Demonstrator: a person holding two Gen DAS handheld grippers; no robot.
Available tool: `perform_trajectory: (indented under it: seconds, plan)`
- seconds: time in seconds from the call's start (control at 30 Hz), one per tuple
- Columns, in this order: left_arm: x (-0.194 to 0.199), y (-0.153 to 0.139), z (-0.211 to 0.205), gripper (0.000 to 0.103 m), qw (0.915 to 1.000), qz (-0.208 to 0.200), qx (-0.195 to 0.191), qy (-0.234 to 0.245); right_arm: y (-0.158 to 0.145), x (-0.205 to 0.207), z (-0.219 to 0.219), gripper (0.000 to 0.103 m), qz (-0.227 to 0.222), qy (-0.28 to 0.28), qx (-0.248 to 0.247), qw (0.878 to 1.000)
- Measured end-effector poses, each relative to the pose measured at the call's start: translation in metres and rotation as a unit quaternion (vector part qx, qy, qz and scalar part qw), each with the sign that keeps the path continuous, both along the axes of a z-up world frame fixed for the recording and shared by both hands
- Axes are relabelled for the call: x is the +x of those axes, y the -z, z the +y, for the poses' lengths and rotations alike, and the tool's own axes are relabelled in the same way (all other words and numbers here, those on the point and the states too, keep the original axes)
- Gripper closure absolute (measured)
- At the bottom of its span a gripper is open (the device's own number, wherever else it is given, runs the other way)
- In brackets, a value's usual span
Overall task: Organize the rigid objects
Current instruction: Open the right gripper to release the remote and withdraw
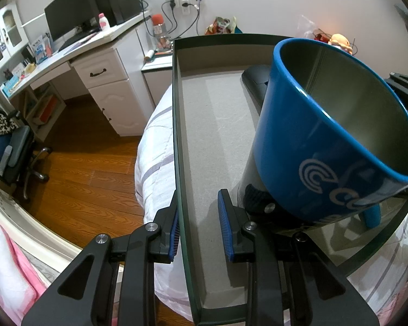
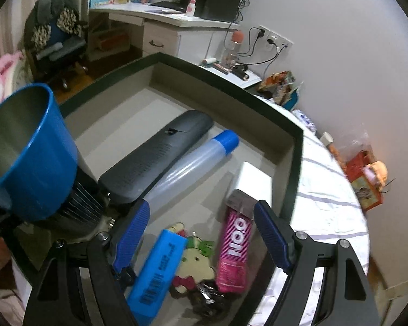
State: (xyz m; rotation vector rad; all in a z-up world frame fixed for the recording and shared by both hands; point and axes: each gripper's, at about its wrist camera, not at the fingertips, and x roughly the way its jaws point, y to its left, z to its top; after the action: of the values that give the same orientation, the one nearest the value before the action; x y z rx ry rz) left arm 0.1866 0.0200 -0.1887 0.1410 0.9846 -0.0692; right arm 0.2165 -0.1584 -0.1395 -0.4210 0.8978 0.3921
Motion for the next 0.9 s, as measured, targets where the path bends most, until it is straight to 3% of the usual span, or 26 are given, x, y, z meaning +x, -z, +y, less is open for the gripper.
perform_trajectory:
  seconds: [0.3, 0.6, 0.67, 0.9]
  plan:
    - [0.001, 0.0, 0.0, 0.078, 1.0, 0.0, -0.001, -0.001, -0.013, -0.011, -0.02, 0.021, -0.008, 0.033, 0.039, 0.999]
    - [0.001, 0.0, 0.0, 0.078, 1.0, 0.0, 0.0, -0.001, -0.035, -0.034, -0.054, 0.017, -0.029, 0.072, 0.139, 0.987]
    - [0.001, 0.0, 0.0, 0.078, 1.0, 0.0, 0.0, -0.001, -0.039, -0.039, -0.059, 0.002, -0.038, 0.08, 0.15, 0.985]
    - [0.001, 0.0, 0.0, 0.078, 1.0, 0.0, 0.0, -0.001, -0.046, -0.05, -0.065, 0.0, -0.061, 0.101, 0.155, 0.981]
